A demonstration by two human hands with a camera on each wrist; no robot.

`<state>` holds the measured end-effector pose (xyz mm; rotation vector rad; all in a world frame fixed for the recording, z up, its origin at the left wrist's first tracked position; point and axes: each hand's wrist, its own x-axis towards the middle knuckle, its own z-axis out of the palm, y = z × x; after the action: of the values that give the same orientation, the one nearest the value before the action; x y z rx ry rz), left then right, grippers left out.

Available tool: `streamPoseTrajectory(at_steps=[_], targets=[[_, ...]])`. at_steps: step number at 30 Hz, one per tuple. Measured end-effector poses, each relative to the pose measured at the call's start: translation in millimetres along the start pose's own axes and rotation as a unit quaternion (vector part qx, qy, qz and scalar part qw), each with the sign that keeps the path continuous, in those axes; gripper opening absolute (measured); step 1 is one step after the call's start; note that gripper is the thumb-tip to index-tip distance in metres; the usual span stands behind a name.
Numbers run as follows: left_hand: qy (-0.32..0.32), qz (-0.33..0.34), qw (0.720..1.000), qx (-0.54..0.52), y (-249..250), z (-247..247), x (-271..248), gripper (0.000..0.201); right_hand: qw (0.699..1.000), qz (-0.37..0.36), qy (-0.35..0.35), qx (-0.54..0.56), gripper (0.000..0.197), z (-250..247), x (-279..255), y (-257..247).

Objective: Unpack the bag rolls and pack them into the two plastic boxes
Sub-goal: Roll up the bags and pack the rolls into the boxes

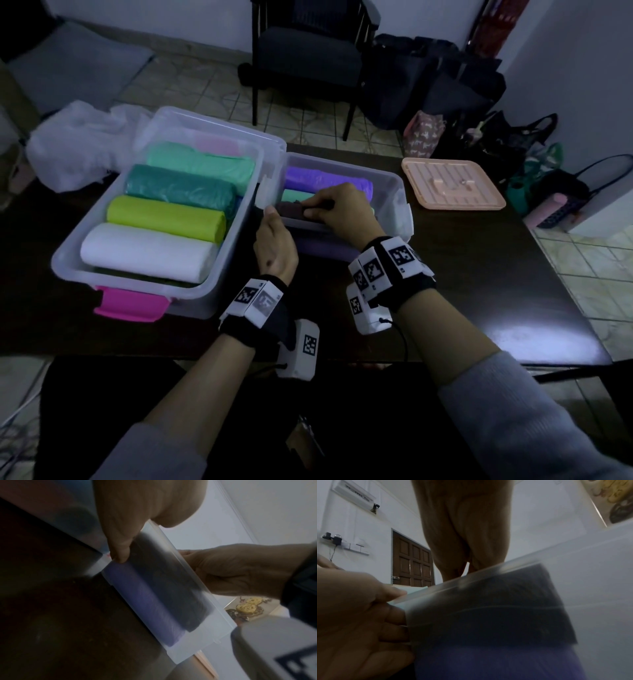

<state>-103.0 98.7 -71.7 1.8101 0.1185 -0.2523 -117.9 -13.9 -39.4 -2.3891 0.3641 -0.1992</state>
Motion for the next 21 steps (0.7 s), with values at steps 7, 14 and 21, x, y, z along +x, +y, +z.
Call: streamPoseTrajectory(at_steps=[7, 14, 21], targets=[[-0.039, -0.012, 0.997, 0.069, 10, -9, -6, 0.053, 0.999, -0.014, -0.035, -0.023, 0.02, -4, 4, 3], [-0.226, 0.059, 0.921, 0.314, 53, -47, -24, 0.036, 0.993, -0.017, -0.106, -0.058, 0.019, -18, 13, -5], [-0.229, 0.086, 0.953, 0.178, 151, -138, 17, 0.028, 0.974, -0.057, -0.159, -0.152, 0.025, -34, 34, -48]])
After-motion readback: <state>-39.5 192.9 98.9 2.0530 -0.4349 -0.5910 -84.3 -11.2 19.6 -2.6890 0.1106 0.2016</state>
